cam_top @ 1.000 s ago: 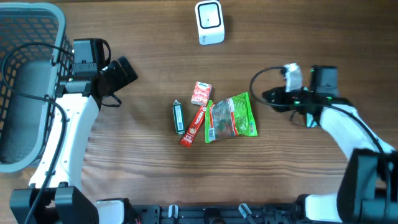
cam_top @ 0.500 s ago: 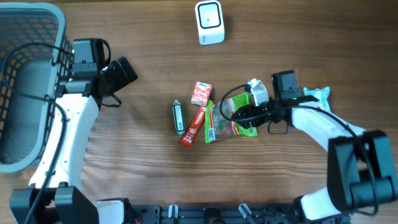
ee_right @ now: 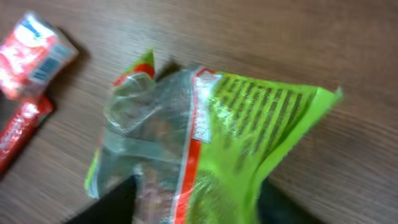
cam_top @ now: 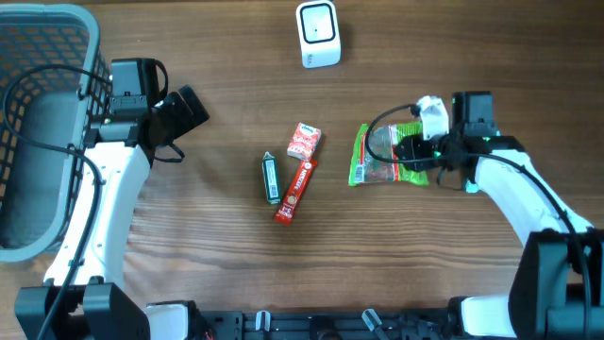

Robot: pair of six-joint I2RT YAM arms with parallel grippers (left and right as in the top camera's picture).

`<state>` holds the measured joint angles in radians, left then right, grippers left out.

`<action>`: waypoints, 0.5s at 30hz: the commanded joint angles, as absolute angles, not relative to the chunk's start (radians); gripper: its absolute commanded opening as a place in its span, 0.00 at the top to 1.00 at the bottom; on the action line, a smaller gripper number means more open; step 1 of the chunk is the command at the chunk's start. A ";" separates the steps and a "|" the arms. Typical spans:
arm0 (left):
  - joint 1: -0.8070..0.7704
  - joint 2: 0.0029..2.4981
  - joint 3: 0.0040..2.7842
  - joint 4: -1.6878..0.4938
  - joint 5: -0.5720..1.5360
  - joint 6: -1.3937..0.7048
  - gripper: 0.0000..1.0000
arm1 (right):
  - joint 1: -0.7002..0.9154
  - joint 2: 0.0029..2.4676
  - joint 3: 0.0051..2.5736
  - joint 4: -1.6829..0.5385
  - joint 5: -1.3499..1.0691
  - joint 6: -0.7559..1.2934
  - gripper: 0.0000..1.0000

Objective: Scan the item barcode
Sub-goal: 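Grasp the green gummy bag with the right gripper and lift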

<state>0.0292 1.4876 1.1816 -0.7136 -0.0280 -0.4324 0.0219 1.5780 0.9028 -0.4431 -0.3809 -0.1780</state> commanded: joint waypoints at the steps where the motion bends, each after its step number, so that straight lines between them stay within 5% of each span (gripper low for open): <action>1: 0.033 1.481 1.195 -0.712 -0.035 -0.434 0.00 | 0.027 1.563 0.908 -0.496 -0.416 -0.180 0.31; 8: 0.033 1.481 1.195 -0.712 -0.035 -0.434 0.00 | 0.027 1.617 0.837 -0.337 -0.323 -0.173 0.20; 12: 0.033 1.481 1.195 -0.712 -0.035 -0.434 0.00 | 0.027 1.691 0.835 -0.361 -0.489 -0.139 0.33; 15: 0.033 1.481 1.195 -0.712 -0.035 -0.434 0.00 | 0.027 1.740 0.786 -0.310 -0.468 -0.101 0.34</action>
